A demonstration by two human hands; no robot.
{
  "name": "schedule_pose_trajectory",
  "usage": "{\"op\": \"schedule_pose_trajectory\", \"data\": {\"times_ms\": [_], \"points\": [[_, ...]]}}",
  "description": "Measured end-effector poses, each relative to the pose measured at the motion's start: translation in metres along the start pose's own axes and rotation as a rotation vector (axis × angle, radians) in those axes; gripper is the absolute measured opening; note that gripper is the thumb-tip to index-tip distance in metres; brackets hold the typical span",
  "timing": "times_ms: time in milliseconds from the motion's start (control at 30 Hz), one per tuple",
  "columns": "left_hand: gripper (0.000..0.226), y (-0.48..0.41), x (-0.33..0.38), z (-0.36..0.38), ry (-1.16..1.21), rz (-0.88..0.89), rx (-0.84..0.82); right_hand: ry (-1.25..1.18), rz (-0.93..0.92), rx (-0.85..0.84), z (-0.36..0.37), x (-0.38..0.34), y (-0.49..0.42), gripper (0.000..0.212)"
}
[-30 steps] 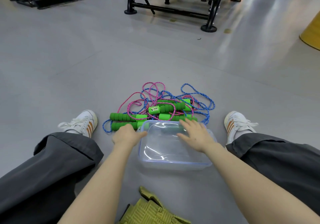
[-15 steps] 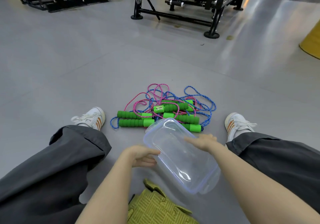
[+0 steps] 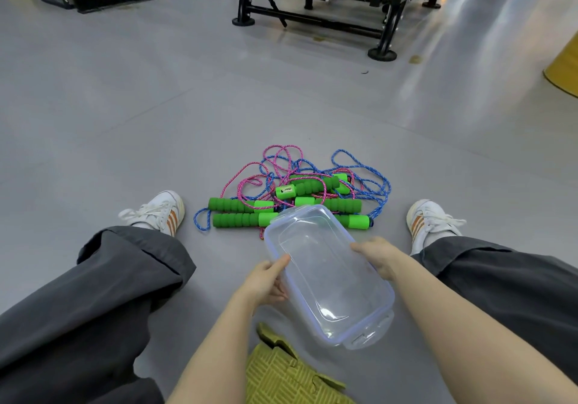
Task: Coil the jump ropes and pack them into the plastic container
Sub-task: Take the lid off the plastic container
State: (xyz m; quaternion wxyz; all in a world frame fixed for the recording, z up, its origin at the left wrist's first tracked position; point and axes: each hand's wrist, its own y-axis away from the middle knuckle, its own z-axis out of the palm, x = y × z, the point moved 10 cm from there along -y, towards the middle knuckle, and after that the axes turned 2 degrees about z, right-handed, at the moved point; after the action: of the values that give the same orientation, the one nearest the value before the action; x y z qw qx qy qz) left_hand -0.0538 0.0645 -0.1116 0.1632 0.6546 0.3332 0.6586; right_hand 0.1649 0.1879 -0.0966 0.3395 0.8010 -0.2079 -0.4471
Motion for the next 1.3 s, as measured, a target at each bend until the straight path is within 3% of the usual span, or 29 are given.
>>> {"op": "schedule_pose_trajectory", "data": {"times_ms": [100,200,300,400,600,767,933,1067,1200,1300], "points": [[0.039,-0.004,0.007,-0.012,-0.010,0.096,0.118,0.089,-0.111,0.117,-0.007,-0.013,0.008,0.019],[0.043,-0.007,0.014,-0.017,-0.044,0.146,0.156,0.223,-0.239,0.287,-0.022,-0.031,0.013,0.035],[0.049,-0.005,0.018,-0.019,-0.102,0.145,0.200,0.299,-0.313,0.295,-0.022,-0.037,0.021,0.019],[0.047,0.000,0.019,-0.020,-0.059,0.179,0.233,0.451,-0.337,0.308,-0.022,-0.037,0.026,0.042],[0.041,0.016,0.054,-0.013,0.113,0.305,0.208,0.352,-0.424,0.411,-0.037,-0.054,0.045,0.039],[0.025,0.027,0.095,-0.028,0.334,0.392,0.195,0.250,-0.496,0.284,-0.035,-0.064,0.054,0.037],[0.034,0.031,0.117,-0.059,0.465,0.410,0.114,0.648,-0.345,0.186,-0.012,-0.037,0.048,0.042],[0.026,0.047,0.144,-0.089,0.519,0.486,0.268,0.921,-0.199,0.156,0.000,-0.005,0.044,0.036],[0.021,0.073,0.193,-0.098,0.397,0.674,0.416,0.852,-0.251,0.273,-0.006,-0.011,0.044,0.030],[0.012,0.097,0.229,-0.085,0.139,0.914,0.576,0.754,-0.350,0.398,-0.023,-0.041,0.052,0.027]]}}
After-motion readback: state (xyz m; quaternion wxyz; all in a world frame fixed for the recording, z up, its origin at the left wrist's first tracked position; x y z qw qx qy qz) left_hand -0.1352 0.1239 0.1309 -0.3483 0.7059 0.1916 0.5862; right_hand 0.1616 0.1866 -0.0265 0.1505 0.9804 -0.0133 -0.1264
